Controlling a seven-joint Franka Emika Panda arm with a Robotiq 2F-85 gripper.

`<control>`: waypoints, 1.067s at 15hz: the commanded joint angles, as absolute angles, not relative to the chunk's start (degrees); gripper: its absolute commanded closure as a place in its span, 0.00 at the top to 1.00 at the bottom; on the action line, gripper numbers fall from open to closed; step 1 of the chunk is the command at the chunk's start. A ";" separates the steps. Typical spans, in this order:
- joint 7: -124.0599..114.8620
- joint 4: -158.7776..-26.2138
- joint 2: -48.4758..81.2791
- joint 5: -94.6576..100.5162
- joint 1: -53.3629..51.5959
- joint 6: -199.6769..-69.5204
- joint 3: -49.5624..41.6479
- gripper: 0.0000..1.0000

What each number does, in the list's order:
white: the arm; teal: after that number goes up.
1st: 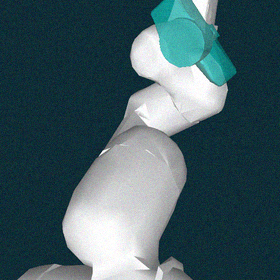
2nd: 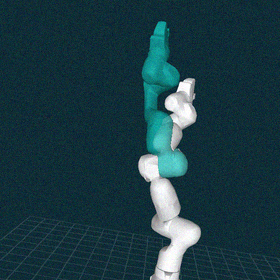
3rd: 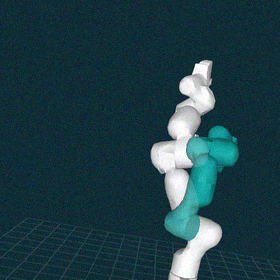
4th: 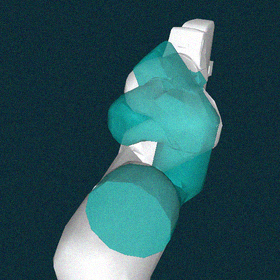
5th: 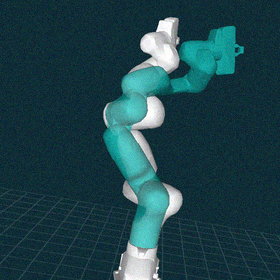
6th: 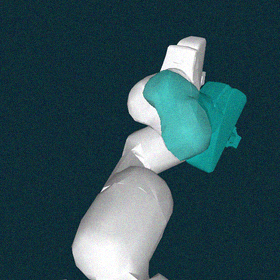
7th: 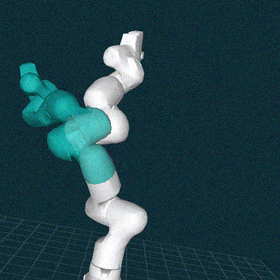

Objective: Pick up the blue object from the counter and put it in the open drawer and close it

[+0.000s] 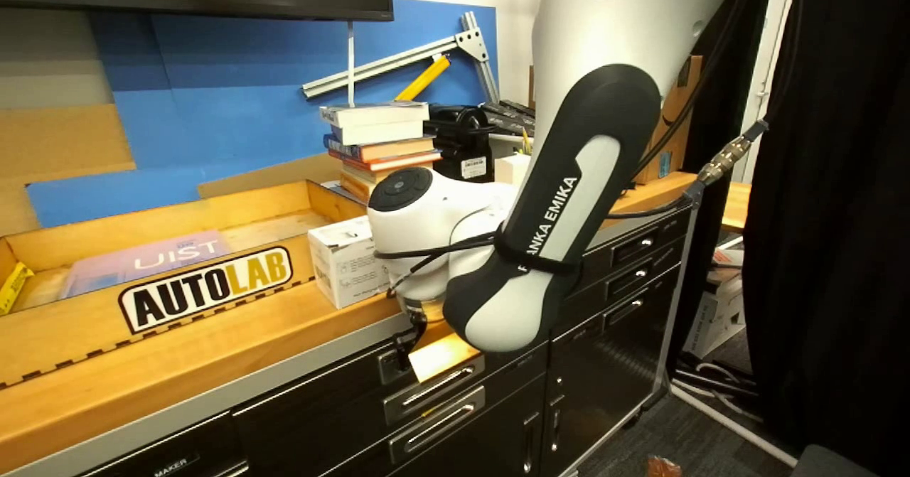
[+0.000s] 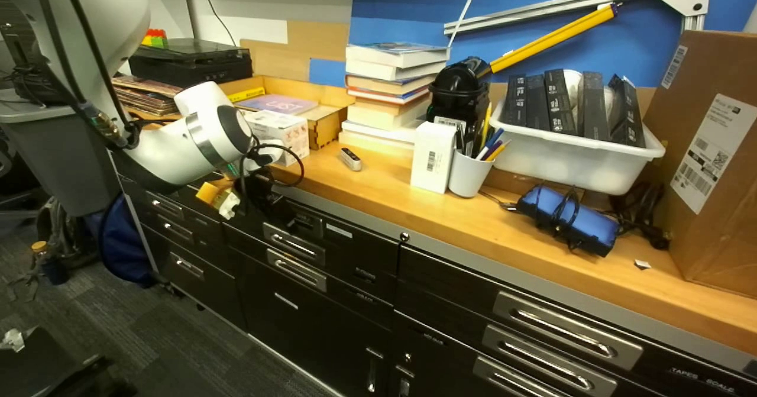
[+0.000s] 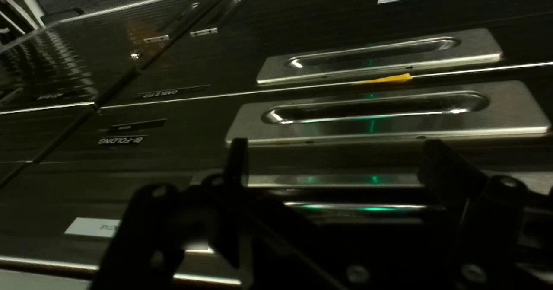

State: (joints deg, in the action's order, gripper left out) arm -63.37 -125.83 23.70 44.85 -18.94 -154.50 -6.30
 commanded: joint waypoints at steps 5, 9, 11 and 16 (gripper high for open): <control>-35.95 -133.64 8.33 20.54 -9.50 -141.50 3.30 1.00; -18.90 -135.10 -1.85 6.23 -7.33 -133.93 4.31 1.00; -11.59 -134.58 -6.05 0.36 -6.93 -130.28 4.13 1.00; -2.06 -132.00 -13.86 -6.42 -6.89 -119.79 3.21 1.00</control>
State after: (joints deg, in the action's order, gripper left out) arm -6.38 -132.66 -9.21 -3.30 -7.43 -124.69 3.27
